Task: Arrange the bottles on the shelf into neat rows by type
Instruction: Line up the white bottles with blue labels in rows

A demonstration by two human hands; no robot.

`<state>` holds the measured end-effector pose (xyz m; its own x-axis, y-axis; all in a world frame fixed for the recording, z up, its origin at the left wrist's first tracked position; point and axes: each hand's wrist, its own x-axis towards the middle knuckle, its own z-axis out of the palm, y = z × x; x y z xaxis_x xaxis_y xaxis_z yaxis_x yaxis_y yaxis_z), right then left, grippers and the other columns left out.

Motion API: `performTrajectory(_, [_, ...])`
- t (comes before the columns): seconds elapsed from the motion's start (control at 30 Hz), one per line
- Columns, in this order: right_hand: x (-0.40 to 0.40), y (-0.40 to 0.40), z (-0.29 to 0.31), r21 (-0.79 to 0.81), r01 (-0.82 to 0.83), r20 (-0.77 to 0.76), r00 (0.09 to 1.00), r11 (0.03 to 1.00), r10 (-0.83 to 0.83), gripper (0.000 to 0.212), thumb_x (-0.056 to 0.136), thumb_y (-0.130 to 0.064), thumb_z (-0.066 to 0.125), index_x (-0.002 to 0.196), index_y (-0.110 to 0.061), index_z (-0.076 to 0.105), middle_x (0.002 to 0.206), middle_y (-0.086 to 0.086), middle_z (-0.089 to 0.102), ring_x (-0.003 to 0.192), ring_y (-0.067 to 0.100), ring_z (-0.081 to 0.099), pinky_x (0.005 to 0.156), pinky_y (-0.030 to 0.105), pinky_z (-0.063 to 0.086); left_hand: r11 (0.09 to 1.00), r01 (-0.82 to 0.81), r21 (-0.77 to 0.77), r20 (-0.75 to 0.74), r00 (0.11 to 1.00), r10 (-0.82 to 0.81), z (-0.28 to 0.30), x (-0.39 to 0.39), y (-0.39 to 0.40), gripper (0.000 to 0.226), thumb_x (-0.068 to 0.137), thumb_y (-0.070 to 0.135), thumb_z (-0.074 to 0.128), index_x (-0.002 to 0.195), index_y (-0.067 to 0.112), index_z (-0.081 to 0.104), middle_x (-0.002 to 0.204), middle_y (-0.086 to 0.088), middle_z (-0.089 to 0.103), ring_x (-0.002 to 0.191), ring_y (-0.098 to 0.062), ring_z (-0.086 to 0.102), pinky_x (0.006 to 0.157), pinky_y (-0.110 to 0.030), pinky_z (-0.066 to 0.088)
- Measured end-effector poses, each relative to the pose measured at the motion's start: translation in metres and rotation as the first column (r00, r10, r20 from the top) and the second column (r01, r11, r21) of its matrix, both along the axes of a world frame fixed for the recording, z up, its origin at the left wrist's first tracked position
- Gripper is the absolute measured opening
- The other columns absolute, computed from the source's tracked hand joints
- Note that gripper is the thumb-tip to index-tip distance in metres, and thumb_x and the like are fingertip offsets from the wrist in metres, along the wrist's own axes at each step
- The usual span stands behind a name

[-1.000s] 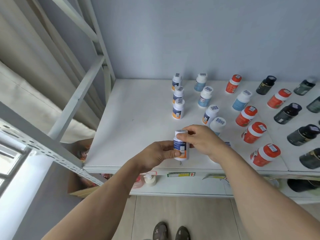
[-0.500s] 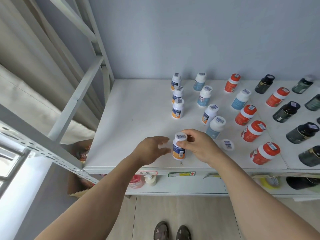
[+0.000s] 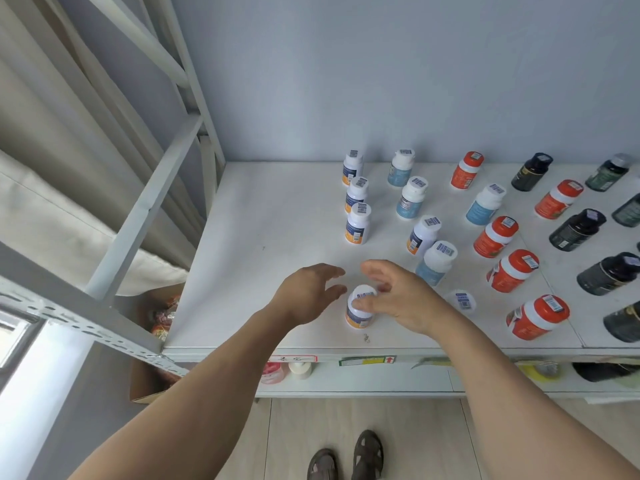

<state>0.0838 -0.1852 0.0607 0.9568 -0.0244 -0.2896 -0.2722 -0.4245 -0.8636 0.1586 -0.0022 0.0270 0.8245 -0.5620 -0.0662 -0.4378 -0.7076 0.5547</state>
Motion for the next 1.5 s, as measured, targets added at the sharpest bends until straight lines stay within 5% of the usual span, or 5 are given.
performTrajectory(0.2, [0.067, -0.022, 0.022, -0.145, 0.108, 0.184, 0.980, 0.984, -0.080, 0.048, 0.084, -0.028, 0.071, 0.128, -0.018, 0.053, 0.126, -0.004, 0.056, 0.122, 0.010, 0.051, 0.099, 0.024, 0.039, 0.996, -0.084, -0.027, -0.026, 0.996, 0.084, 0.001, 0.030, -0.020, 0.043, 0.095, 0.040, 0.057, 0.134, 0.022, 0.055, 0.133, 0.005, 0.059, 0.118, -0.014, 0.056, 0.095, -0.027, 0.044])
performTrajectory(0.5, [0.135, -0.046, 0.001, -0.439, -0.122, 0.099, 0.978, 0.890, 0.183, 0.060, 0.089, -0.024, 0.062, 0.143, -0.026, 0.036, 0.150, -0.004, 0.035, 0.130, 0.019, 0.043, 0.102, 0.029, 0.035, 0.951, -0.293, -0.102, -0.212, 0.940, 0.267, -0.007, 0.068, -0.054, 0.065, 0.091, 0.040, 0.062, 0.147, 0.020, 0.036, 0.147, 0.001, 0.046, 0.132, -0.016, 0.045, 0.108, -0.029, 0.037])
performTrajectory(0.8, [0.146, -0.044, 0.002, -0.351, -0.079, 0.056, 0.993, 0.933, 0.105, 0.039, 0.087, -0.029, 0.063, 0.124, -0.029, 0.050, 0.109, 0.000, 0.061, 0.089, 0.019, 0.056, 0.073, 0.028, 0.044, 0.904, -0.346, -0.249, -0.455, 0.866, 0.206, -0.010, 0.091, -0.058, 0.066, 0.081, 0.040, 0.074, 0.140, 0.028, 0.045, 0.133, 0.009, 0.055, 0.124, -0.011, 0.052, 0.105, -0.032, 0.042])
performTrajectory(1.1, [0.146, -0.037, 0.014, -0.268, 0.004, 0.049, 0.999, 0.963, 0.010, 0.036, 0.086, -0.036, 0.062, 0.121, -0.028, 0.056, 0.113, -0.002, 0.062, 0.098, 0.015, 0.059, 0.076, 0.025, 0.043, 0.836, -0.299, -0.460, -0.710, 0.690, -0.144, 0.000, 0.103, -0.044, 0.037, 0.087, 0.022, 0.071, 0.124, 0.019, 0.065, 0.121, 0.002, 0.069, 0.120, -0.015, 0.059, 0.109, -0.034, 0.038])
performTrajectory(1.5, [0.140, -0.030, 0.017, -0.292, 0.047, 0.071, 0.997, 0.955, -0.027, 0.036, 0.087, -0.037, 0.062, 0.122, -0.026, 0.058, 0.114, -0.003, 0.062, 0.099, 0.013, 0.059, 0.076, 0.024, 0.042, 0.838, -0.270, -0.473, -0.738, 0.641, -0.210, 0.000, 0.107, -0.036, 0.041, 0.087, 0.024, 0.071, 0.126, 0.015, 0.063, 0.123, -0.004, 0.068, 0.121, -0.019, 0.059, 0.111, -0.038, 0.038])
